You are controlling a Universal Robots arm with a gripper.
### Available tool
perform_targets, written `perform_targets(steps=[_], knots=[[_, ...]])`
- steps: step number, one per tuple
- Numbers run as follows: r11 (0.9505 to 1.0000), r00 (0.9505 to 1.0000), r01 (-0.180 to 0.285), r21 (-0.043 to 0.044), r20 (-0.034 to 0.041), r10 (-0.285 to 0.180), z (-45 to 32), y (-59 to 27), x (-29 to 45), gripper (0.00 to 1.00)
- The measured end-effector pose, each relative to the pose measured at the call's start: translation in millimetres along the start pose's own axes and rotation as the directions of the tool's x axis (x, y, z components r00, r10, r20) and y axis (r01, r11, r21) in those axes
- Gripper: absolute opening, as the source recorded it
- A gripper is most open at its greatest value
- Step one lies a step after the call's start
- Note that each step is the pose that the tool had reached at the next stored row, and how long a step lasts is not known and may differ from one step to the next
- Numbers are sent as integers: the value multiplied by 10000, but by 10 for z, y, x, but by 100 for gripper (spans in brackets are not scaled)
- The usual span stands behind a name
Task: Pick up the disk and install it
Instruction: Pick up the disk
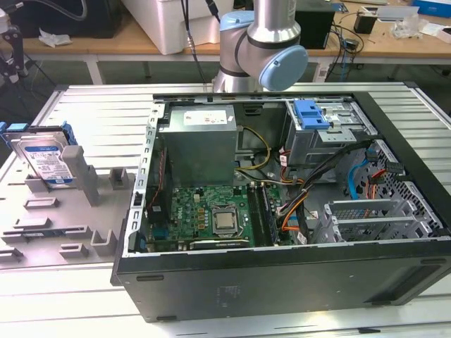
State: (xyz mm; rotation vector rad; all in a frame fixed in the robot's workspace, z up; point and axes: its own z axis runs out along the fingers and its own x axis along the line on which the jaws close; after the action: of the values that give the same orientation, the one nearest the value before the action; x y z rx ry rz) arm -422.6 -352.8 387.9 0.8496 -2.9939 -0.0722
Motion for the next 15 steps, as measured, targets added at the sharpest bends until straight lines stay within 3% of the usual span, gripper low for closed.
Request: perform_targets(steps=[2,6,15], knots=[[9992,9992,411,5,-22,-411,1,1,0,50],[9925,9925,1224,13,-66,-1224,2,1,0,50],[9900,9900,1408,15,-76,-1408,2,1,0,50]])
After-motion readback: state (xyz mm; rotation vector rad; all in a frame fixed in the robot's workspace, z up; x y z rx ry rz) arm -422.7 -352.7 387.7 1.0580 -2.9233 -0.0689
